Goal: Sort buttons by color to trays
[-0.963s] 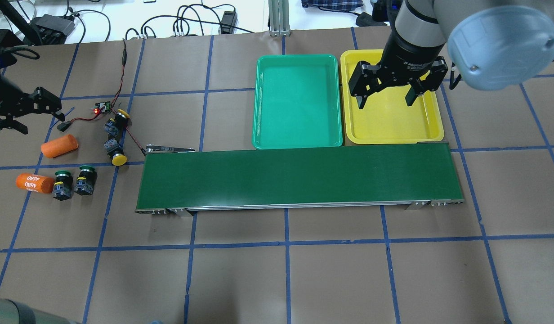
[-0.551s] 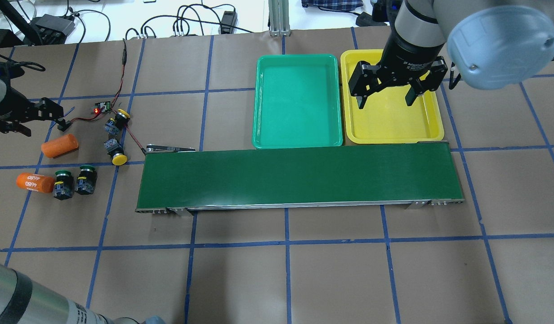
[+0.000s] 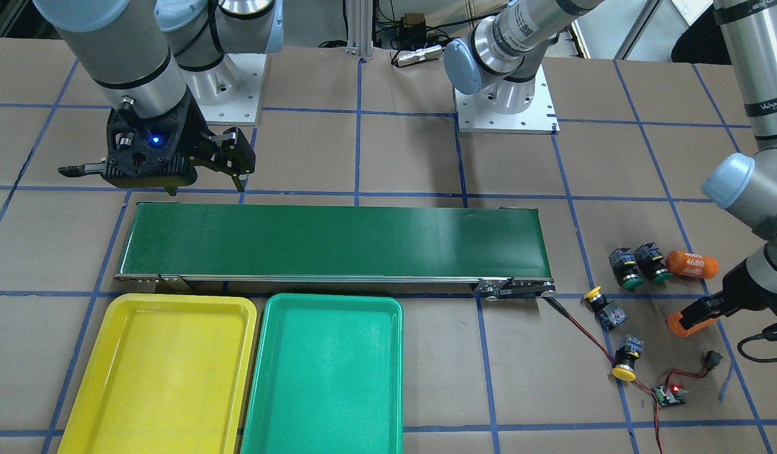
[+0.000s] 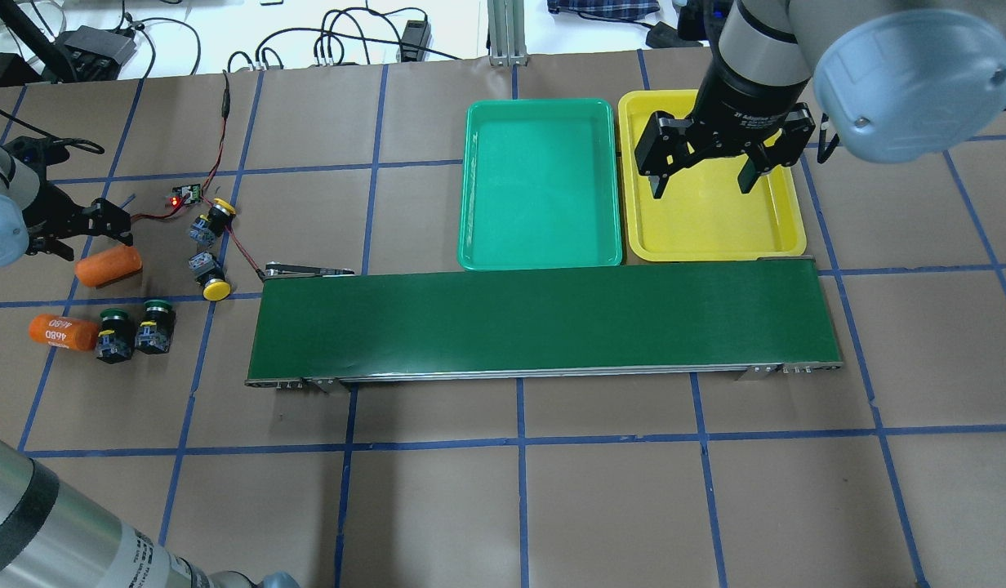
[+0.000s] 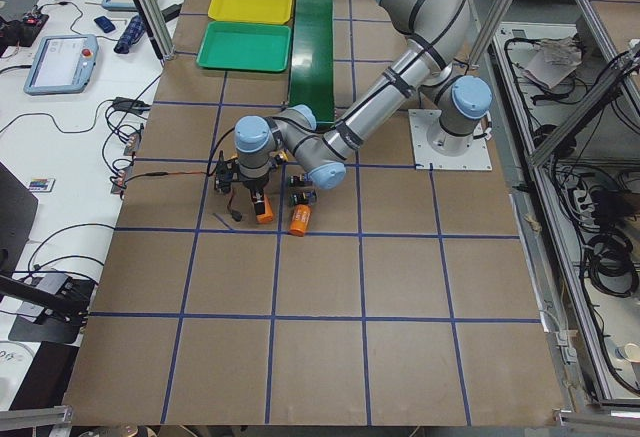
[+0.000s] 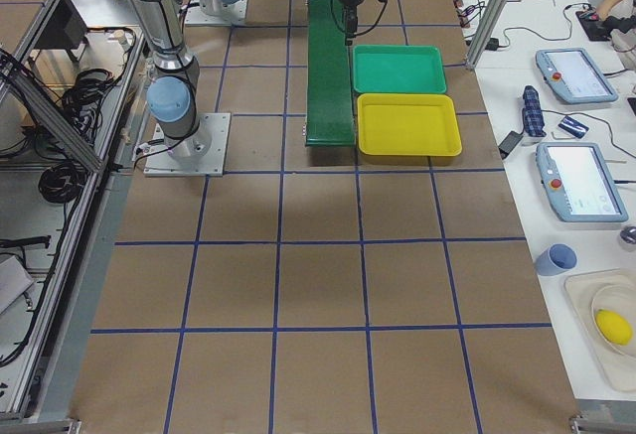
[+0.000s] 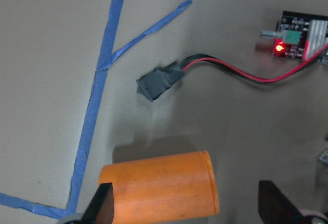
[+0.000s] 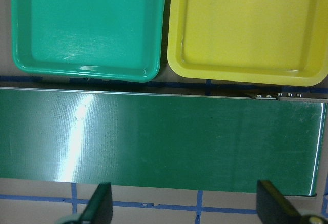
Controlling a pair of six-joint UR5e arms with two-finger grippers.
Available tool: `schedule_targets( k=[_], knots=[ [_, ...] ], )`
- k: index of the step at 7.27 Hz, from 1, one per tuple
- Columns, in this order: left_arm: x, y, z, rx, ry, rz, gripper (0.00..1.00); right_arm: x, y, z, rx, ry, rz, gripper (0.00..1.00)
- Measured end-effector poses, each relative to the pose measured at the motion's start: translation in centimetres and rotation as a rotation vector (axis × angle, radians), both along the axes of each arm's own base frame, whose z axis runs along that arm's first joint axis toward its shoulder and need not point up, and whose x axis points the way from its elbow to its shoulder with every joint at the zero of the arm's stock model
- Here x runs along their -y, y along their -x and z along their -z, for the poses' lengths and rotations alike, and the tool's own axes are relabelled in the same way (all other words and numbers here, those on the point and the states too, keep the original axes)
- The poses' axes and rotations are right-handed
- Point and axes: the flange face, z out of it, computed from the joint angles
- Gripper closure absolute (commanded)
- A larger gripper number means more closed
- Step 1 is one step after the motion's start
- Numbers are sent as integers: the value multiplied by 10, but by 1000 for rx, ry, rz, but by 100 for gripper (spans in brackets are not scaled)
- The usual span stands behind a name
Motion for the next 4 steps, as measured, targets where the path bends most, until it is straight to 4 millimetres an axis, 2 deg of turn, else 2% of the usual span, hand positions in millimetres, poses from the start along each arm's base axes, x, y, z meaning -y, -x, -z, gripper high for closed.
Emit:
schedule_targets(
  k=[2,4],
  knots=[
    [-4,-11,2,27,-18,-4,0,0,0,0,-1,-1,0,0],
    [-4,-11,2,25,-17,-2,0,0,0,1,-1,-3,0,0]
  ],
)
